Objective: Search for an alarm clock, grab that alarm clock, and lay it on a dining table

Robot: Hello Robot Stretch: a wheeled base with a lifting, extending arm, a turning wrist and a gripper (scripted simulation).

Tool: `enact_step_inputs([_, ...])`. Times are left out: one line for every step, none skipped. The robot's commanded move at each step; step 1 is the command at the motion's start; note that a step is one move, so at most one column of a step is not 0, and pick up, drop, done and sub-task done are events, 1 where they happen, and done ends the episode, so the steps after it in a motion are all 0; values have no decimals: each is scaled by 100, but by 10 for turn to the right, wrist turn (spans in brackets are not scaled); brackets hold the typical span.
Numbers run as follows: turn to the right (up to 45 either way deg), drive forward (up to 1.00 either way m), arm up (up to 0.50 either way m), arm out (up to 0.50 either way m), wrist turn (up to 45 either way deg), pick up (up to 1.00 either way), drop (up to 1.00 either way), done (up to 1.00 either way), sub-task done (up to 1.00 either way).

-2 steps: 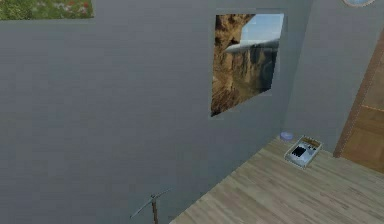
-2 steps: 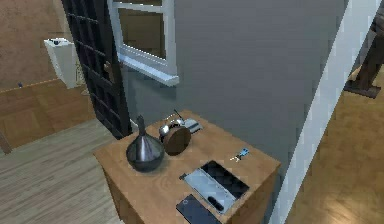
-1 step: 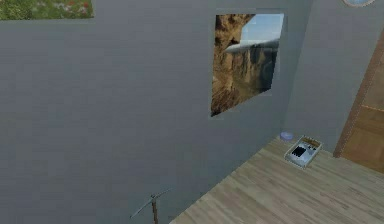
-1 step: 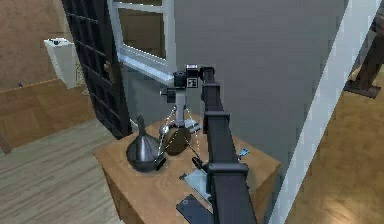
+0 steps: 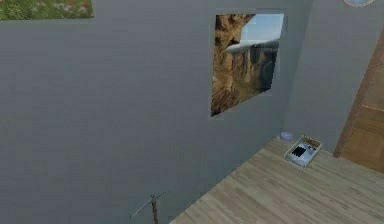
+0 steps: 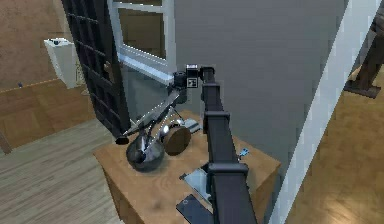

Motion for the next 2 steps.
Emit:
enact_step_inputs([0, 0, 0, 0, 450, 0, 0, 0, 0])
enact_step_inputs([0, 0, 0, 0, 450, 0, 0, 0, 0])
